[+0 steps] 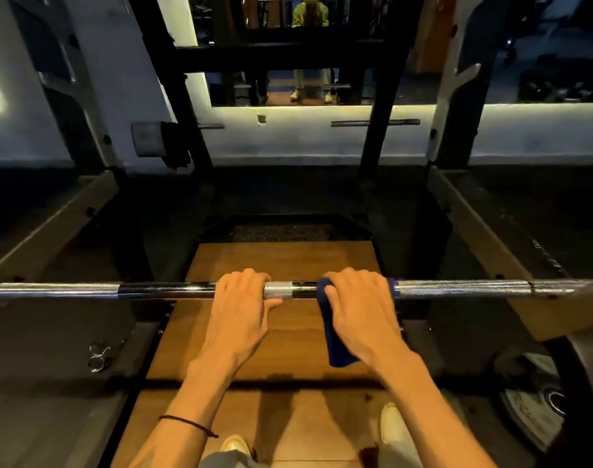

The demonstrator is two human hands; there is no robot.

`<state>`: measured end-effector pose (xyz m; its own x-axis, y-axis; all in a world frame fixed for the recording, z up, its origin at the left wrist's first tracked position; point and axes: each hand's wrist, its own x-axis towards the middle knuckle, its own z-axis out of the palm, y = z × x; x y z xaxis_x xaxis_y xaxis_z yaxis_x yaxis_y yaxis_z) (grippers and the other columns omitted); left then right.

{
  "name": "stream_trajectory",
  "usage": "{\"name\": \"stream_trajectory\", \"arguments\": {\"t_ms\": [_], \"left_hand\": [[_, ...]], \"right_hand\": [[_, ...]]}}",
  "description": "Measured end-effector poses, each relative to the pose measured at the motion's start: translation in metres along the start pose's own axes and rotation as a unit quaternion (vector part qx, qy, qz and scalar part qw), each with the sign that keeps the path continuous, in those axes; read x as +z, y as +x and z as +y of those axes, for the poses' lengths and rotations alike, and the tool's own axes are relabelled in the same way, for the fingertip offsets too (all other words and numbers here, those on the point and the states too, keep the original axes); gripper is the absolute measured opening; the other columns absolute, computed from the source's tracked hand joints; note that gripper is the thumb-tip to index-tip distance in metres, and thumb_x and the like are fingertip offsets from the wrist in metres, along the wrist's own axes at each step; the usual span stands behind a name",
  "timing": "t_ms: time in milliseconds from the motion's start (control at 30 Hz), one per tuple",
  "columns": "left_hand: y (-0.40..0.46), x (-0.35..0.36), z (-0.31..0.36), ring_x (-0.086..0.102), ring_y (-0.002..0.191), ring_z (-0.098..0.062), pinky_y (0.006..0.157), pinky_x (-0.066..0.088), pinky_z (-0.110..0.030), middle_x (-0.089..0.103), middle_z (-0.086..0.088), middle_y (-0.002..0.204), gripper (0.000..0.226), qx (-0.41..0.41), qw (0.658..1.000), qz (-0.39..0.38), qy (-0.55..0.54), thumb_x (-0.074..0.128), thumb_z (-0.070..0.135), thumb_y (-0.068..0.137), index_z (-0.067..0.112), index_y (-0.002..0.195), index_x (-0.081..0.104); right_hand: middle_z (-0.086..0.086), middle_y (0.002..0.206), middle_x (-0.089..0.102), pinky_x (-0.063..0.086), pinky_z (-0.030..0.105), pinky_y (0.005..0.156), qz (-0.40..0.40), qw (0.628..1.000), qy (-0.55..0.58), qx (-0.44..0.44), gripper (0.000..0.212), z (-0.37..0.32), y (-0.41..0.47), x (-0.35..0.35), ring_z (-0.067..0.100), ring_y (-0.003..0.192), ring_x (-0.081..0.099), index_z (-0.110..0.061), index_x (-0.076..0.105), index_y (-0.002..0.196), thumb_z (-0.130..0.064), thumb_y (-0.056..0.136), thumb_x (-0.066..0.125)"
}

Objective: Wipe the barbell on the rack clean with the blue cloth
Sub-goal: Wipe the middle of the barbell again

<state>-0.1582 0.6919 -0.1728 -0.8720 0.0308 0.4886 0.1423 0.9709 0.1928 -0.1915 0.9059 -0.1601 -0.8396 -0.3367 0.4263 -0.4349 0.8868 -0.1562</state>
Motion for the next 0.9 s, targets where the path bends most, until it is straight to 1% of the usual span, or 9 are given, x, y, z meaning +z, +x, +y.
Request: {"name": "stream_trajectory", "arguments": {"t_ms": [167,267,367,433,500,600,733,833,900], "left_hand": [[0.006,-0.008,-0.002,0.057,0.087,-0.023,0.081,0.04,-0.035,0.059,0.002,0.095,0.024,0.016,0.997,-0.059,0.05,0.068,0.027,0.085,0.022,0.107,0.06],[0.013,-0.02,-0.01,0.057,0.097,-0.022,0.084,0.041,-0.034,0.059,0.0,0.107,0.029,0.06,0.993,-0.096,0.044,0.061,0.032,0.094,0.021,0.12,0.057],[0.015,-0.022,-0.014,0.058,0.094,-0.019,0.082,0.045,-0.033,0.061,0.002,0.107,0.027,0.069,0.991,-0.103,0.043,0.062,0.03,0.095,0.021,0.12,0.058],[0.01,-0.017,-0.014,0.059,0.08,-0.02,0.071,0.046,-0.034,0.062,0.002,0.092,0.03,0.064,0.994,-0.075,0.037,0.077,0.023,0.083,0.02,0.109,0.063],[0.003,-0.006,-0.015,0.057,0.077,-0.018,0.07,0.047,-0.033,0.061,0.003,0.088,0.035,0.055,0.998,-0.036,0.017,0.083,0.019,0.076,0.019,0.106,0.065],[-0.008,0.004,-0.015,0.059,0.091,-0.019,0.086,0.049,-0.034,0.065,0.0,0.1,0.037,0.059,0.997,0.045,-0.016,0.078,0.013,0.077,0.014,0.112,0.065],[-0.017,0.008,-0.004,0.058,0.106,-0.019,0.106,0.038,-0.033,0.067,-0.005,0.11,0.033,0.023,0.989,0.125,-0.073,0.064,0.012,0.083,0.007,0.116,0.068],[-0.009,0.001,-0.002,0.058,0.095,-0.018,0.094,0.039,-0.028,0.064,0.0,0.1,0.028,0.027,0.992,0.084,-0.093,0.053,0.03,0.09,0.011,0.105,0.067],[0.0,-0.005,-0.008,0.059,0.087,-0.019,0.084,0.042,-0.03,0.061,0.003,0.095,0.023,0.031,0.998,0.017,-0.054,0.059,0.034,0.087,0.017,0.101,0.064]], "right_hand": [[-0.005,0.096,0.059,0.039,0.038,0.081,-0.039,0.998,0.025,-0.049,0.019,-0.065,0.018,0.019,0.021,0.086,0.055,-0.027,0.057,0.107,-0.036,0.103,0.04],[-0.004,0.093,0.059,0.043,0.041,0.078,-0.061,0.995,0.012,-0.079,0.03,-0.03,0.014,0.011,0.024,0.085,0.058,-0.026,0.059,0.11,-0.042,0.099,0.036],[-0.001,0.093,0.061,0.046,0.044,0.08,-0.036,0.999,0.02,-0.026,0.041,0.028,-0.003,-0.002,0.027,0.086,0.06,-0.02,0.064,0.11,-0.044,0.097,0.033],[-0.002,0.101,0.063,0.042,0.038,0.087,-0.009,0.999,0.033,-0.003,0.037,0.053,-0.015,-0.008,0.023,0.093,0.059,-0.019,0.063,0.116,-0.04,0.099,0.038],[-0.004,0.105,0.064,0.038,0.034,0.091,0.006,0.998,0.051,0.021,0.034,0.053,-0.021,-0.011,0.019,0.098,0.059,-0.02,0.064,0.118,-0.036,0.101,0.039],[-0.004,0.093,0.064,0.044,0.042,0.084,0.031,0.998,0.033,0.038,0.033,0.017,-0.011,-0.009,0.023,0.088,0.061,-0.021,0.068,0.107,-0.03,0.1,0.037],[-0.004,0.101,0.061,0.042,0.041,0.089,-0.058,0.998,0.003,-0.002,0.024,-0.067,0.018,0.009,0.022,0.094,0.057,-0.028,0.06,0.111,-0.031,0.105,0.036],[-0.003,0.098,0.06,0.042,0.041,0.087,-0.043,0.999,0.02,-0.016,0.024,-0.093,0.025,0.017,0.023,0.09,0.056,-0.025,0.06,0.104,-0.03,0.106,0.036],[-0.005,0.088,0.06,0.043,0.038,0.072,-0.031,0.998,0.009,-0.062,0.011,-0.076,0.024,0.012,0.021,0.079,0.057,-0.025,0.063,0.094,-0.029,0.099,0.054]]}}
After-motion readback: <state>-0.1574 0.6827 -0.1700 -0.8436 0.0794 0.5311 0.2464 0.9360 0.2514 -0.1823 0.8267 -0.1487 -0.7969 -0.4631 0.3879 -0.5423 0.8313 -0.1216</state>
